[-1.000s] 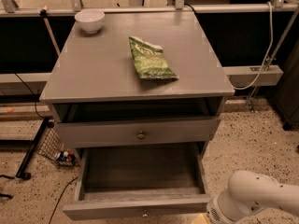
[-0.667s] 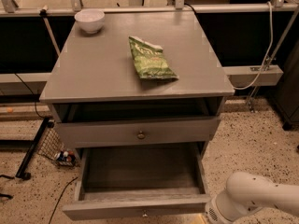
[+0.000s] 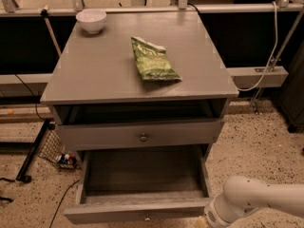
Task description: Close middle drawer
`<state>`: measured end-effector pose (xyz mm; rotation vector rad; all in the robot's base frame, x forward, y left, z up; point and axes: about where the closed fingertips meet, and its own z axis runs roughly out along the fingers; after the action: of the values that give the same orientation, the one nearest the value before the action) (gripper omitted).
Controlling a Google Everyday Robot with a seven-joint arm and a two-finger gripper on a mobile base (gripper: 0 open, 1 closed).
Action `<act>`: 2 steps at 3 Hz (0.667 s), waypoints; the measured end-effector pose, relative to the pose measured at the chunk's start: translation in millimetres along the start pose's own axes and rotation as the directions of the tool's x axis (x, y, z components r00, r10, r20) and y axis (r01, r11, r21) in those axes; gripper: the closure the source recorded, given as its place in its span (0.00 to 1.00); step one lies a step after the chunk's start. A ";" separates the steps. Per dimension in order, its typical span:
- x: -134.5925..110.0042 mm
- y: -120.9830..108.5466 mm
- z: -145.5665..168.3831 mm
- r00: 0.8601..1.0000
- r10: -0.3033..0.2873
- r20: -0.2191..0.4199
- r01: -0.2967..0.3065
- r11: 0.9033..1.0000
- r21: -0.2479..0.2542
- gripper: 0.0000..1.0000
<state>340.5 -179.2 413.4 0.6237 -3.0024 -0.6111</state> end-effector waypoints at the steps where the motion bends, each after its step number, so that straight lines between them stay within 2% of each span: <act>1: -0.4 -0.9 2.9 1.000 0.000 -0.002 0.000 1.000 0.000 1.00; 2: -0.9 -1.5 4.1 1.000 0.000 0.002 0.000 1.000 -0.001 1.00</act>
Offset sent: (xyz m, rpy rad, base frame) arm 0.0048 -0.0003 -0.0074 0.0074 -0.0167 -0.0094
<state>341.5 -178.6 409.1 0.6238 -3.0034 -0.6134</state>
